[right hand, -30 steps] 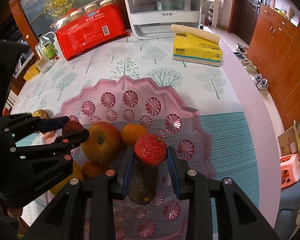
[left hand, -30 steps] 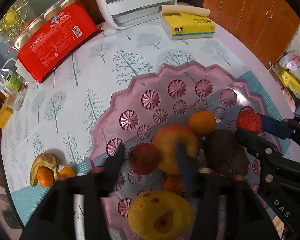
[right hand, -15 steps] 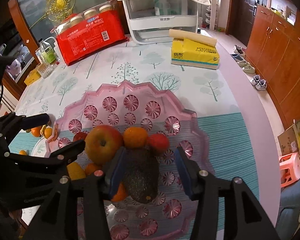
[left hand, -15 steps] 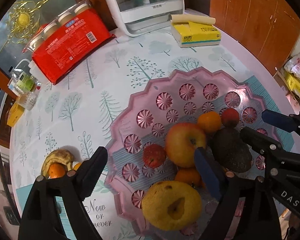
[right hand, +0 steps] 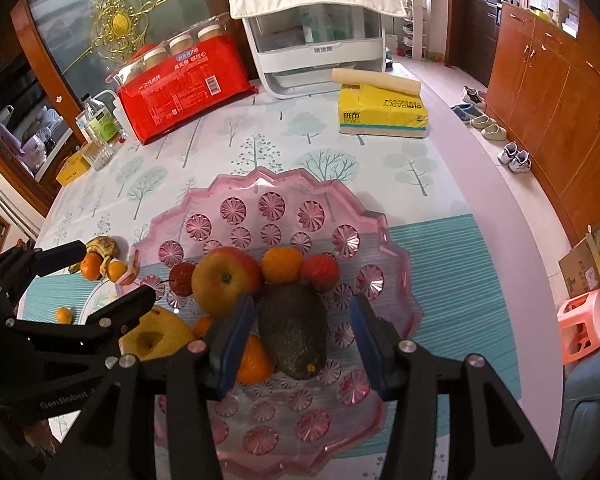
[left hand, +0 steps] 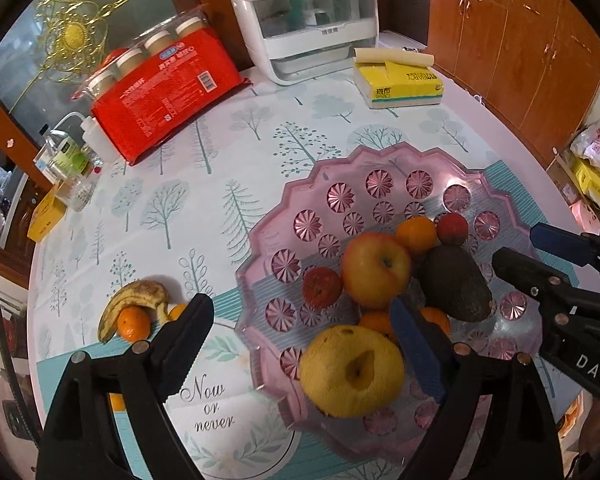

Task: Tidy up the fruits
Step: 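Move both open tools back toward the mandarins on the table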

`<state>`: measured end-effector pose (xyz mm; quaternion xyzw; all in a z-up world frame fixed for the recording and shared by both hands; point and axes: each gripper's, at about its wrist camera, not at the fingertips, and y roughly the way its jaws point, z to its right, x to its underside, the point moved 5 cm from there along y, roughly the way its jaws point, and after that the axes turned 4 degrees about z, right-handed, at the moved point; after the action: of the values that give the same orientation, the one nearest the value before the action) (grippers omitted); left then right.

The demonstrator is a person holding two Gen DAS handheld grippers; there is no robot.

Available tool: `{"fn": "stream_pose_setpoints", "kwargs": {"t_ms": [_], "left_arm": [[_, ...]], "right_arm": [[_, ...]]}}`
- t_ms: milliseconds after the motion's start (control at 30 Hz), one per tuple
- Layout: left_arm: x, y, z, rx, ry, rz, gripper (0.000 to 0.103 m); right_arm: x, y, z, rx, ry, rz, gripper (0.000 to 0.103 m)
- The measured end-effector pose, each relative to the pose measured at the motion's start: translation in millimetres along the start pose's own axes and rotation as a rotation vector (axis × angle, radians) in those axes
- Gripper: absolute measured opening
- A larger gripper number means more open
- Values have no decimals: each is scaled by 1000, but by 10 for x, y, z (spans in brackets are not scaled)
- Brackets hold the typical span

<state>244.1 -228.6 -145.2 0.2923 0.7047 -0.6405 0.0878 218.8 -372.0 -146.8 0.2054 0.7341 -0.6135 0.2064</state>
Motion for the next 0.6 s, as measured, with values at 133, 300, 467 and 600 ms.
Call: {"fn": "stream_pose_setpoints", "kwargs": {"t_ms": [133, 300, 467, 600], "left_arm": [[96, -118, -63, -7, -16, 0, 89], [224, -295, -149, -10, -36, 13, 89], [323, -493, -237, -8, -60, 38, 89], [400, -641, -335, -10, -71, 58, 89]], "right_arm": [[39, -111, -44, -1, -7, 11, 51], [87, -260, -121, -1, -20, 27, 51], [131, -433, -211, 2, -36, 48, 51], [155, -547, -309, -6, -48, 63, 51]]}}
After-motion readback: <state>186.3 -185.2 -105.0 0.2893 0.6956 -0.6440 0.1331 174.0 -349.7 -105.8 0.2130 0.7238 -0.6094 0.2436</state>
